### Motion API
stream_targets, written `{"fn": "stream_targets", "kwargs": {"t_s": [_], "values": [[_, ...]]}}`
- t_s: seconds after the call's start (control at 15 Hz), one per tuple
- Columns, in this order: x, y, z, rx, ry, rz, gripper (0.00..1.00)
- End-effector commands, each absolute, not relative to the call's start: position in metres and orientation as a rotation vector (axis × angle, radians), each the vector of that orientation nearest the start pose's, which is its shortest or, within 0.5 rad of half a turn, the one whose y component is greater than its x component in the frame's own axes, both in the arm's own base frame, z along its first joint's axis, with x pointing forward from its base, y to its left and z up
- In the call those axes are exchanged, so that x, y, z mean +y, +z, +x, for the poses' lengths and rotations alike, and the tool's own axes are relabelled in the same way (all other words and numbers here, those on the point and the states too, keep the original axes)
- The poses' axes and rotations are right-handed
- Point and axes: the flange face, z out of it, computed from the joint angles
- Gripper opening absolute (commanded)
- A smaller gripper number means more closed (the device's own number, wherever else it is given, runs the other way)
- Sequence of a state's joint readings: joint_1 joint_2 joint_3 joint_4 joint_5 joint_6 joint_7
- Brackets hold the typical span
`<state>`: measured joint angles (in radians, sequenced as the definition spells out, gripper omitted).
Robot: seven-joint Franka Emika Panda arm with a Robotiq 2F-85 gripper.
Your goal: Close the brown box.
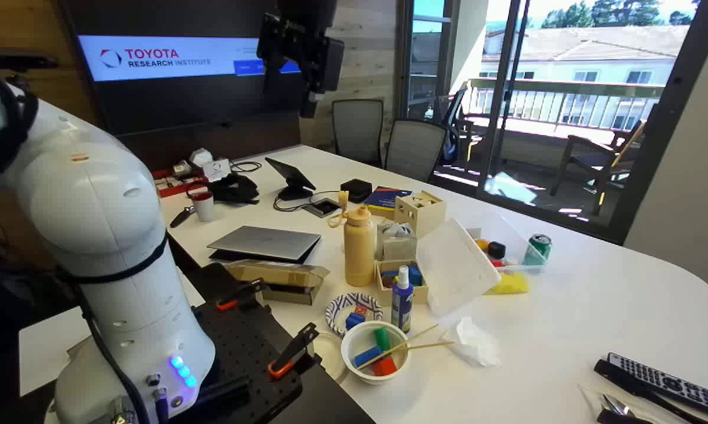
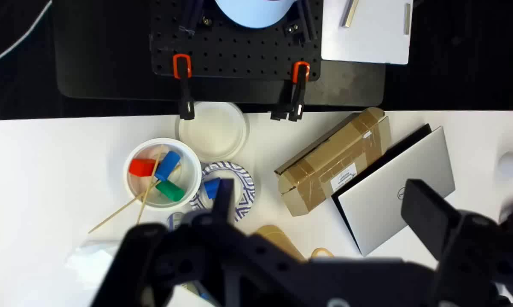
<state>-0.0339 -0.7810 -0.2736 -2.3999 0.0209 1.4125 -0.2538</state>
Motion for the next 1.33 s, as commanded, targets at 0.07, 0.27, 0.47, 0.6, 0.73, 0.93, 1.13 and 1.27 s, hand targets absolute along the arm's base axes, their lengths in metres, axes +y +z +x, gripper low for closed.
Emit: {"fn": "stream_targets", "kwargs": {"t_s": [0.07,0.27,0.47,0.6,0.73,0.93,1.13,1.27], "values": [[-0.105,0.548,0.276,-0.066,0.243,-2.871,1.0],[-0.086,0.506,0.299,-0.157,0.299,-2.823,1.0],[-0.038,0.445,0.32,-0.348,0.326,-2.733,1.0],[-0.002,0.403,0.325,-0.446,0.342,-2.659,1.0],[0.032,0.359,0.328,-0.453,0.346,-2.632,1.0],[0.075,0.293,0.332,-0.424,0.333,-2.653,1.0],[0.113,0.234,0.337,-0.365,0.305,-2.687,1.0],[0.135,0.202,0.341,-0.326,0.293,-2.69,1.0]]}}
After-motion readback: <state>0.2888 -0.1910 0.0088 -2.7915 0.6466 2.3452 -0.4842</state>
